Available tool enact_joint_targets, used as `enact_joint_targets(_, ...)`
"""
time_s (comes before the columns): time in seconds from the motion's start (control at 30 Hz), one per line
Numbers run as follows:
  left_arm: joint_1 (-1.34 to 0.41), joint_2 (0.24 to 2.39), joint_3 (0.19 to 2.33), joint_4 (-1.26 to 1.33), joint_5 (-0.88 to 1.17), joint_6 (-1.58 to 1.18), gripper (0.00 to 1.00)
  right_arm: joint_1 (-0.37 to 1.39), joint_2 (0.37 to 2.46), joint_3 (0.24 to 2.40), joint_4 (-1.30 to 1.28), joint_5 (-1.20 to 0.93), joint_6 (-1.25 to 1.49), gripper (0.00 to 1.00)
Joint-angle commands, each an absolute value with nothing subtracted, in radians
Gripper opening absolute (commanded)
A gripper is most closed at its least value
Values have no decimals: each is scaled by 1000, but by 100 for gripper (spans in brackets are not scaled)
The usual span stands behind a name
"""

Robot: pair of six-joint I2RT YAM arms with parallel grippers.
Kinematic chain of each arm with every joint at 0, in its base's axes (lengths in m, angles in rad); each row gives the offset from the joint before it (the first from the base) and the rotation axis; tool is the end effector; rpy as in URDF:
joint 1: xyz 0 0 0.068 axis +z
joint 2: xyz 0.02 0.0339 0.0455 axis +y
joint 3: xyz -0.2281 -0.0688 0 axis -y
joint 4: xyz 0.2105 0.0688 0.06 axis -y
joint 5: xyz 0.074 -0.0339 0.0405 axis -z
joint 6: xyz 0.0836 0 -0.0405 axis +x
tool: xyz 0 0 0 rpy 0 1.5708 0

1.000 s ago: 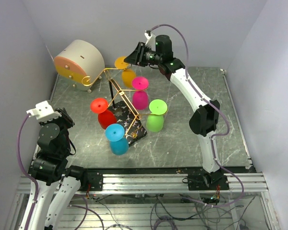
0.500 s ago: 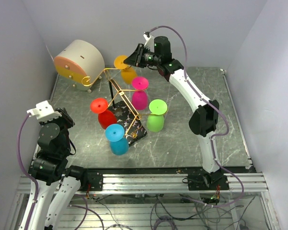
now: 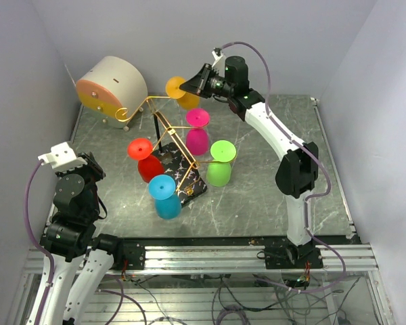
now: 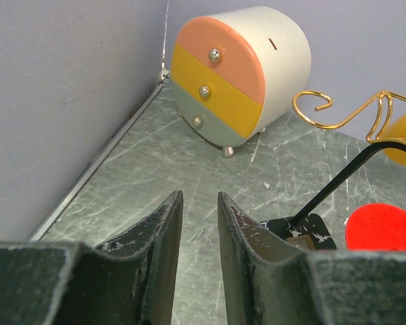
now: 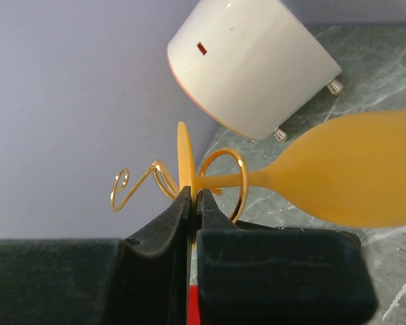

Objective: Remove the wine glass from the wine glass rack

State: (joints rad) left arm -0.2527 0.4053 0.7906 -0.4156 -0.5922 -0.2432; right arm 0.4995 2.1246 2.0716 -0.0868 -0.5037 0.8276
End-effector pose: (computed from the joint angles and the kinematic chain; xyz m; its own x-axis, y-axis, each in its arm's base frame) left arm 0.1339 0.0136 0.3338 0.0517 -0.2197 -0.9742 -0.3300 0.9169 -0.2243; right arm 0.4188 0.2745 0.3358 -0.7006 0.3523 -0.6205 -0.4777 0.4144 0.7746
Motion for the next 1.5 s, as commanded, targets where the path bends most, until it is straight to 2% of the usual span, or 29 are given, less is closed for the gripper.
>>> enact_joint_targets(0.0,-258,410,787,-384,-580,-237,39,461,2062,2027,-23,-479,866,0)
enact_joint_targets(0.2,-258,412,787,-384,-578,-236,38,442,2034,1970,19,-513,892,0)
enact_joint_targets(0.53,-258,416,786,-384,-577,-236,39,451,2050,2009,28,-653,926,0)
enact_joint_targets(0.7,-258,418,788,-384,-575,-236,39,465,2068,2063,-38,-668,898,0)
enact_joint_targets(1.47,-258,409,787,-385,-577,-236,39,483,2091,2062,-54,-659,906,0)
